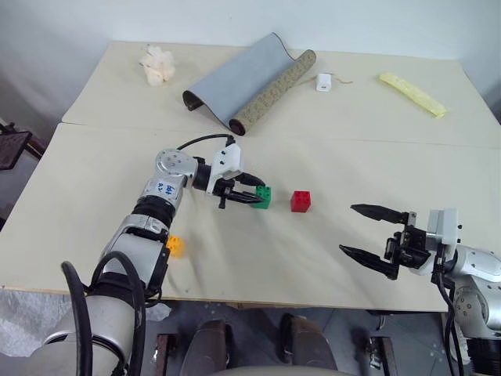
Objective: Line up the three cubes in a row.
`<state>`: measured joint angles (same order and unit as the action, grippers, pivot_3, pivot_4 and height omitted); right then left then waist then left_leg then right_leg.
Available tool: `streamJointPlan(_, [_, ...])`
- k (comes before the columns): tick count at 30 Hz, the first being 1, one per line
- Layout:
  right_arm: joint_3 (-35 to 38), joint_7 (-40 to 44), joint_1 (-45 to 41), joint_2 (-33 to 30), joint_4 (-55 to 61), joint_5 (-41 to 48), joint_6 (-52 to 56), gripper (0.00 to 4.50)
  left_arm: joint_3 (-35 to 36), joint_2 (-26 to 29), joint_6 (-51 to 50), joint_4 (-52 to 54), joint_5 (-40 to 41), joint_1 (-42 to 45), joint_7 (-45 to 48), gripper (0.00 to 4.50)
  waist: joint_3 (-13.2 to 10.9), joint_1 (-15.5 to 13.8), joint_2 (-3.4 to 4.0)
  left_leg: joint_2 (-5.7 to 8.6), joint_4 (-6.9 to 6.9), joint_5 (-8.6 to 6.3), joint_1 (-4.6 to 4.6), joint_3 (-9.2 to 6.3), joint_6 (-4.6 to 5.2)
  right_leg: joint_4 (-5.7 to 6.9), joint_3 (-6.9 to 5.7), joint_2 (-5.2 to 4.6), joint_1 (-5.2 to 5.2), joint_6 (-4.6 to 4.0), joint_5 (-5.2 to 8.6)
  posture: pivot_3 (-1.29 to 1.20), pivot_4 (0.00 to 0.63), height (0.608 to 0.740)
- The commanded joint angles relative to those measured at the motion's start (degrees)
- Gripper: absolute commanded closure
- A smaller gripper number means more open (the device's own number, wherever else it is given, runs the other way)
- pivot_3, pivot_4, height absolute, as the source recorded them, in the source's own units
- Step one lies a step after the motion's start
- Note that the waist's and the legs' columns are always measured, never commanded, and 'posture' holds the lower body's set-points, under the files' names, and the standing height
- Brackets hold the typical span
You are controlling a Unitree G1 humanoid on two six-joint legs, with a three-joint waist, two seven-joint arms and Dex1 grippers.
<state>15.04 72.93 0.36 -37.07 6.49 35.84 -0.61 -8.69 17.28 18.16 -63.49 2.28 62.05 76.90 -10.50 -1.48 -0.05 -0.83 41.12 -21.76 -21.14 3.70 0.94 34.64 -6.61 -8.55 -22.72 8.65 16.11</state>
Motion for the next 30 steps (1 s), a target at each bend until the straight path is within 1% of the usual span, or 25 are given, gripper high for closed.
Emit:
streamJointPlan(1, [0.1, -0.1, -0.3, 0.1, 0.9, 0.6, 0.1, 0.00, 1.0, 0.2, 0.3, -0.4, 0.1, 1.0, 1.4, 2.09, 0.0, 0.0, 0.00, 0.00, 0.00, 0.00, 0.00, 0.00, 0.00, 0.00, 0.00, 0.00, 0.00, 0.00, 0.00, 0.00, 0.150, 0.740])
streamJointPlan(3, [-0.2, 0.0, -0.5, 0.1, 0.8, 0.6, 0.2, 0.00, 1.7, 0.5, -1.4, 0.4, 1.3, 0.9, 3.8, 1.48, 0.0, 0.1, 0.00, 0.00, -0.01, 0.00, -0.02, 0.00, 0.00, 0.00, 0.00, 0.00, -0.02, 0.00, 0.00, 0.00, 0.150, 0.740])
streamJointPlan(7, [-1.0, 0.2, -2.2, 0.4, -0.1, 0.6, 0.3, 0.00, 5.4, 3.1, -1.8, 4.2, 4.2, 0.4, 3.8, 0.28, 0.0, 0.2, 0.00, -0.01, -0.02, 0.00, -0.03, 0.00, 0.00, -0.01, -0.01, 0.00, -0.03, 0.00, 0.00, 0.00, 0.150, 0.740])
streamJointPlan(8, [-1.3, 0.3, -2.7, 0.6, -0.4, 0.6, 0.3, 0.00, 6.5, 3.9, -2.8, 5.5, 5.4, 0.1, 4.5, 0.03, 0.0, 0.2, 0.00, -0.01, -0.02, 0.00, -0.02, 0.00, 0.00, -0.01, -0.01, 0.00, -0.04, 0.00, 0.00, 0.00, 0.150, 0.740])
streamJointPlan(11, [-2.1, 0.9, -4.2, 1.1, -1.4, 0.4, 0.1, 0.00, 8.9, 6.5, -5.6, 10.2, 8.3, -2.1, 6.6, 0.03, 0.0, 0.3, 0.00, -0.03, -0.02, 0.00, -0.01, 0.00, 0.00, 0.00, -0.01, 0.01, -0.04, 0.00, 0.00, 0.00, 0.150, 0.740])
streamJointPlan(14, [-3.9, 0.8, -7.7, 2.6, -3.4, -1.0, -1.2, 0.00, 13.3, 11.4, -10.7, 19.8, 14.0, -7.4, 8.6, 0.03, 0.0, 1.3, 0.02, -0.04, -0.05, 0.00, 0.02, 0.00, 0.00, 0.01, 0.01, 0.01, -0.04, -0.01, 0.00, 0.00, 0.150, 0.740])
streamJointPlan(16, [-5.4, 1.2, -9.6, 3.1, -4.2, -1.8, -1.2, 0.00, 16.6, 14.5, -14.1, 25.7, 17.2, -11.6, 7.3, 0.03, 0.0, 1.6, 0.04, -0.06, -0.04, 0.00, 0.01, -0.04, 0.00, 0.04, 0.00, 0.01, -0.04, -0.02, 0.01, 0.00, 0.150, 0.740])
streamJointPlan(18, [-7.2, 1.6, -11.6, 3.8, -3.9, -1.2, 0.4, 0.00, 20.6, 18.3, -15.5, 30.7, 19.6, -17.7, 5.4, 0.03, 0.0, 1.9, 0.05, -0.08, -0.05, 0.00, 0.03, -0.07, -0.01, 0.04, 0.01, 0.01, -0.05, -0.02, 0.01, 0.00, 0.150, 0.740])
streamJointPlan(20, [-9.3, 2.2, -13.8, 4.8, -3.1, -0.1, 2.4, 0.00, 25.9, 22.2, -18.4, 35.6, 21.5, -26.7, 2.1, 0.03, 0.0, 2.6, 0.07, -0.10, -0.04, 0.00, 0.03, -0.09, -0.01, 0.04, 0.00, 0.01, -0.05, -0.03, 0.02, 0.00, 0.150, 0.740])
streamJointPlan(22, [-11.1, 3.2, -15.2, 5.3, -2.3, 0.5, 3.9, 0.00, 30.4, 24.6, -20.7, 40.4, 22.9, -35.3, -1.3, 0.03, 0.0, 3.0, 0.13, -0.11, -0.09, 0.00, 0.10, -0.28, -0.01, 0.07, 0.04, 0.00, -0.04, -0.05, 0.03, 0.00, 0.150, 0.740])
streamJointPlan(24, [-12.7, 4.0, -16.1, 5.6, -1.3, 0.6, 4.9, 0.00, 34.3, 25.9, -22.0, 44.8, 24.1, -43.5, -3.8, 0.03, -0.1, 3.0, 0.16, -0.10, -0.10, 0.00, 0.10, -0.56, -0.01, 0.06, 0.04, -0.03, -0.05, -0.05, 0.03, 0.00, 0.150, 0.740])
streamJointPlan(26, [-14.1, 4.4, -16.8, 5.8, -0.3, 0.8, 6.3, 0.00, 38.5, 26.1, -22.9, 48.9, 25.2, -51.0, -6.6, 0.03, -0.1, 2.7, 0.14, -0.09, -0.07, -0.01, 0.01, -0.67, -0.02, 0.04, -0.03, -0.05, -0.05, -0.05, 0.03, 0.00, 0.150, 0.740])
streamJointPlan(29, [-15.9, 4.8, -17.7, 6.3, 1.0, 0.7, 7.3, 0.00, 45.2, 24.7, -23.4, 53.4, 26.7, -61.1, -11.3, 0.03, -0.1, 1.9, 0.13, -0.09, -0.05, -0.03, 0.01, -0.74, -0.05, 0.04, -0.04, -0.11, -0.03, -0.05, 0.03, 0.00, 0.150, 0.740])
streamJointPlan(30, [-16.5, 5.0, -18.1, 6.4, 1.6, 0.7, 7.9, 0.00, 48.3, 23.0, -23.4, 55.6, 27.4, -66.1, -13.3, 0.03, -0.1, 1.7, 0.14, -0.09, -0.05, -0.03, 0.03, -0.74, -0.06, 0.05, -0.04, -0.12, -0.02, -0.06, 0.03, 0.00, 0.150, 0.740])
